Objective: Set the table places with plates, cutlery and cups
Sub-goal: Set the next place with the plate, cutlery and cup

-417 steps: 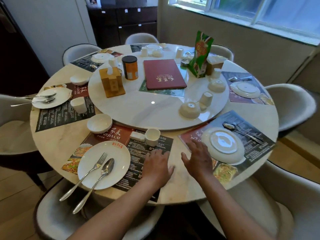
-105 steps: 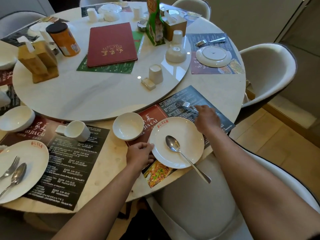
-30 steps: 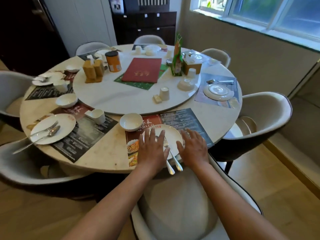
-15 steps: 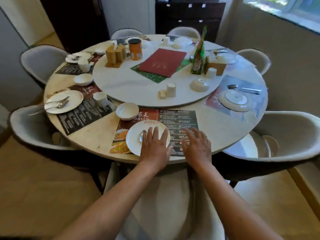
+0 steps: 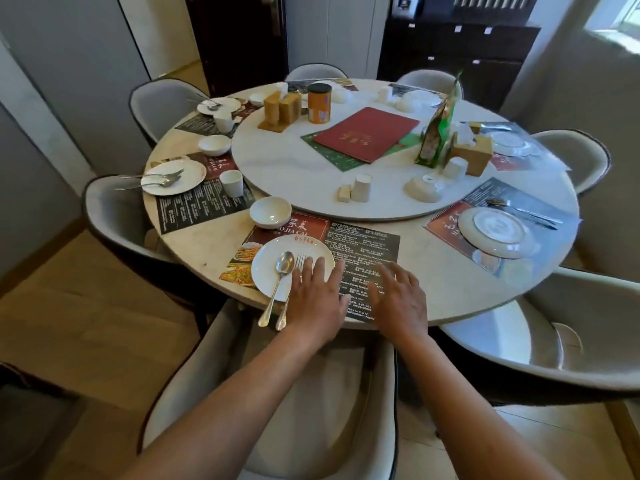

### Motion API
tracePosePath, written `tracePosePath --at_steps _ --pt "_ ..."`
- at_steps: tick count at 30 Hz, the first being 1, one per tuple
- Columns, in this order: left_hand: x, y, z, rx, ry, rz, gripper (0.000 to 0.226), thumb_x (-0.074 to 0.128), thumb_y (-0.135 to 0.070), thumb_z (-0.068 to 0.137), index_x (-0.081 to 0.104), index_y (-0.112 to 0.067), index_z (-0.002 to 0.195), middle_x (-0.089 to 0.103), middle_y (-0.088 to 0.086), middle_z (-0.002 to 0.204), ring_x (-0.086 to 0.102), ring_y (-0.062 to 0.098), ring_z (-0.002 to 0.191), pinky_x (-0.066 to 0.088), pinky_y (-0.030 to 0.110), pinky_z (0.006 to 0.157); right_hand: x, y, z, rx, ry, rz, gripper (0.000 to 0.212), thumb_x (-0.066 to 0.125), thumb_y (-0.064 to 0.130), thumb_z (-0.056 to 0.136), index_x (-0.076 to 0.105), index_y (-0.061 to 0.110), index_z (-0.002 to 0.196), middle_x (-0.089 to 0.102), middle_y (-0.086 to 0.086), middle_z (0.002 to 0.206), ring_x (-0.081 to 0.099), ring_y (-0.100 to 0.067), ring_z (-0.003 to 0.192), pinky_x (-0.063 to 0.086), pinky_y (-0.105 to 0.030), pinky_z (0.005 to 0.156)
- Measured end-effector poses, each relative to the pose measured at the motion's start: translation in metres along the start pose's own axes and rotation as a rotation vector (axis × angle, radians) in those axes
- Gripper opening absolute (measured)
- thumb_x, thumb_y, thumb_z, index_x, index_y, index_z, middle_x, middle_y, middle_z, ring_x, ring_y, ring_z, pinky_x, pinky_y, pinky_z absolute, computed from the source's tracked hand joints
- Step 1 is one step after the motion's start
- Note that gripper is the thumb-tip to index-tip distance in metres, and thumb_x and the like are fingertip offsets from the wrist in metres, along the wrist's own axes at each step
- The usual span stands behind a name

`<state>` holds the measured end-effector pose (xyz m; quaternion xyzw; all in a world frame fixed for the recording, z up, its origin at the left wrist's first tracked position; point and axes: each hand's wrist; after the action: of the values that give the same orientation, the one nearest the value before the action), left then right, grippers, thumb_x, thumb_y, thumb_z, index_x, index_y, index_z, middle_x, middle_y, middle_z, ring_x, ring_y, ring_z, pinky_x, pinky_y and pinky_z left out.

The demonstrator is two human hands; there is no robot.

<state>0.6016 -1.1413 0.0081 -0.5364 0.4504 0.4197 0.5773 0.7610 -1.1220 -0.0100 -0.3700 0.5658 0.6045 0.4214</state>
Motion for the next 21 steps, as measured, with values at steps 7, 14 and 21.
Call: tracePosePath --at_steps 7,14,21 --pt "0.009 -0.032 0.009 -0.035 0.003 -0.017 0.069 0.044 -0.046 0.103 0.011 -0.028 0.161 0.013 0.013 0.167 0.002 0.034 0.155 0.007 0.051 0.124 -0.004 -0.032 0.015 -0.046 0.046 0.041 0.050 0.044 0.044 0.101 0.037 0.032 0.148 0.036 0.000 0.156 0.032 -0.024 0.143 0.036 -0.044 0.113" --pt "0.027 -0.080 0.072 -0.199 -0.039 -0.043 0.069 0.041 -0.047 0.104 0.006 -0.030 0.161 0.008 0.011 0.169 -0.002 0.032 0.155 0.005 0.051 0.126 -0.020 -0.081 0.096 -0.238 0.082 0.034 0.048 0.043 0.043 0.101 0.043 0.030 0.147 0.041 0.000 0.154 0.035 -0.027 0.140 0.037 -0.045 0.111" --pt "0.036 -0.127 0.120 -0.343 -0.096 -0.084 0.067 0.041 -0.046 0.103 0.011 -0.029 0.160 0.014 0.010 0.168 0.002 0.031 0.155 0.008 0.051 0.126 -0.039 -0.137 0.160 -0.353 0.164 -0.010 0.048 0.041 0.045 0.103 0.041 0.031 0.148 0.040 0.000 0.155 0.032 -0.026 0.143 0.032 -0.043 0.113"
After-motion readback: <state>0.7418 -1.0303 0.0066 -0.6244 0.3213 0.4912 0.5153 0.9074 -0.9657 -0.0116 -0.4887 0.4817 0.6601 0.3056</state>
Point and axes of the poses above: each hand's wrist, its own z-axis towards the middle knuckle, its own x-axis out of the palm, y = z × x
